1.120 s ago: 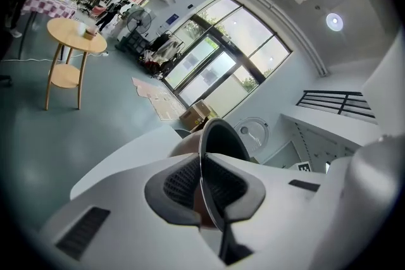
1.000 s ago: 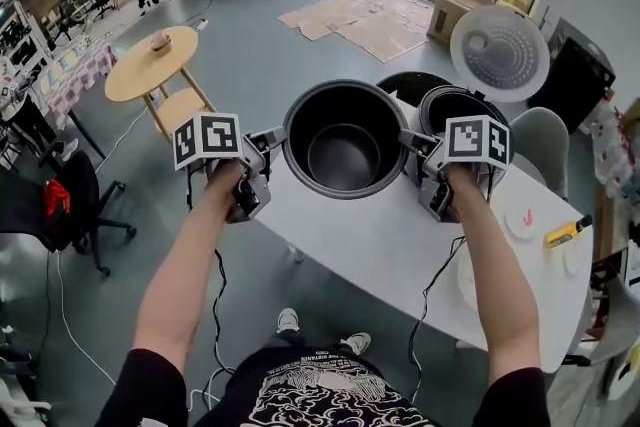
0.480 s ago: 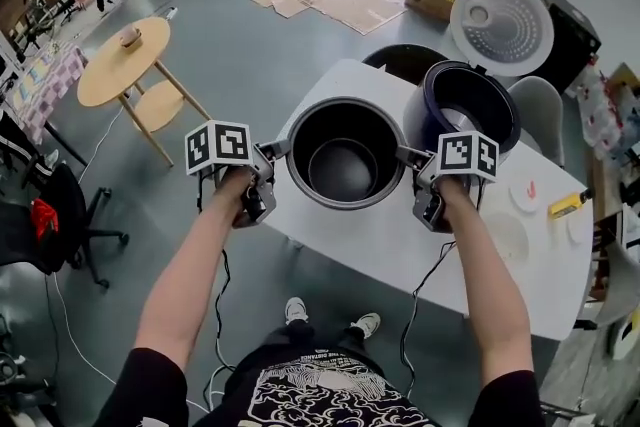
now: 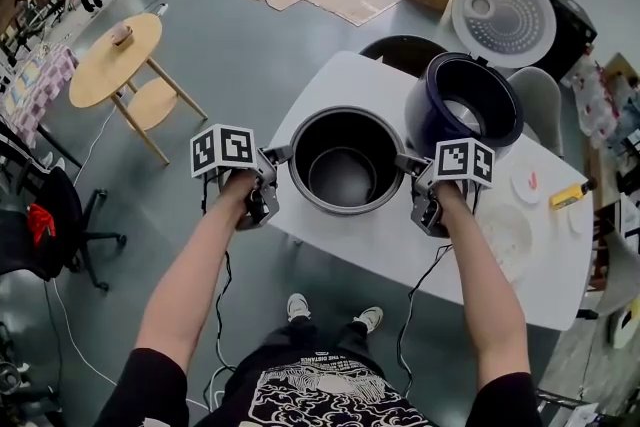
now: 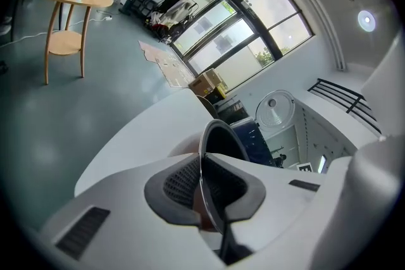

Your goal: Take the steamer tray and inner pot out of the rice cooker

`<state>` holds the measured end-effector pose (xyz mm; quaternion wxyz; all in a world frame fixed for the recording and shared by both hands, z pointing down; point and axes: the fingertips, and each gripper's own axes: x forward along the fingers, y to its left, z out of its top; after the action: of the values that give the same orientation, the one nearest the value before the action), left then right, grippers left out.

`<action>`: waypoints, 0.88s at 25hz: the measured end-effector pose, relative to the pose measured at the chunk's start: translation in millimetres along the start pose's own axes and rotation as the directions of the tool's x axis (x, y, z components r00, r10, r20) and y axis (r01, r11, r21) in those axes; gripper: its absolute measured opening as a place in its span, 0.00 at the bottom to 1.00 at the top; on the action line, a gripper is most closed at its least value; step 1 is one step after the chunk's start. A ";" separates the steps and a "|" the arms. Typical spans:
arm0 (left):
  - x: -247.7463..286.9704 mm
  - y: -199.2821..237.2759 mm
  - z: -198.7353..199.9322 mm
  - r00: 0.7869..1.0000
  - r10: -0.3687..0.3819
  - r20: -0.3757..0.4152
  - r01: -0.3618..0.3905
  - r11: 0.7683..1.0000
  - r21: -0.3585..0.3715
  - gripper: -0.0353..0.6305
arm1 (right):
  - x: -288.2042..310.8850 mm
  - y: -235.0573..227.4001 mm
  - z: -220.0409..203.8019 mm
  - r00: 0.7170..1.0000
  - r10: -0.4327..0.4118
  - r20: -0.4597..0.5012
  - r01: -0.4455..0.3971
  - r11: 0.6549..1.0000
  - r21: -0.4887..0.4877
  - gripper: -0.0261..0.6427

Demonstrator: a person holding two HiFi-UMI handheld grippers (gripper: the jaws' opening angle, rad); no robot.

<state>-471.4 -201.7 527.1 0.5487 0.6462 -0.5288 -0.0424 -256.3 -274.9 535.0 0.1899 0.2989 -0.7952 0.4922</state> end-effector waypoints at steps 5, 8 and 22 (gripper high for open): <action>0.7 -2.7 2.3 1.000 -0.017 0.011 0.017 1.000 -0.006 0.10 | 0.5 -2.8 -1.1 1.000 0.002 0.005 -0.002 1.000 0.011 0.13; -0.6 -3.3 4.5 0.999 -0.022 0.027 0.022 1.000 -0.002 0.10 | 0.3 -0.4 -0.4 1.000 -0.001 0.007 0.001 1.000 0.000 0.13; -22.5 -17.8 1.0 0.995 0.087 0.042 -0.094 0.974 0.207 0.16 | -20.4 11.6 1.2 0.996 -0.089 -0.002 0.087 0.979 -0.186 0.17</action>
<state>-470.6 -188.8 501.4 0.4705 0.6745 -0.5682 0.0279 -248.7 -266.2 514.4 0.2427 0.3121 -0.8226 0.4086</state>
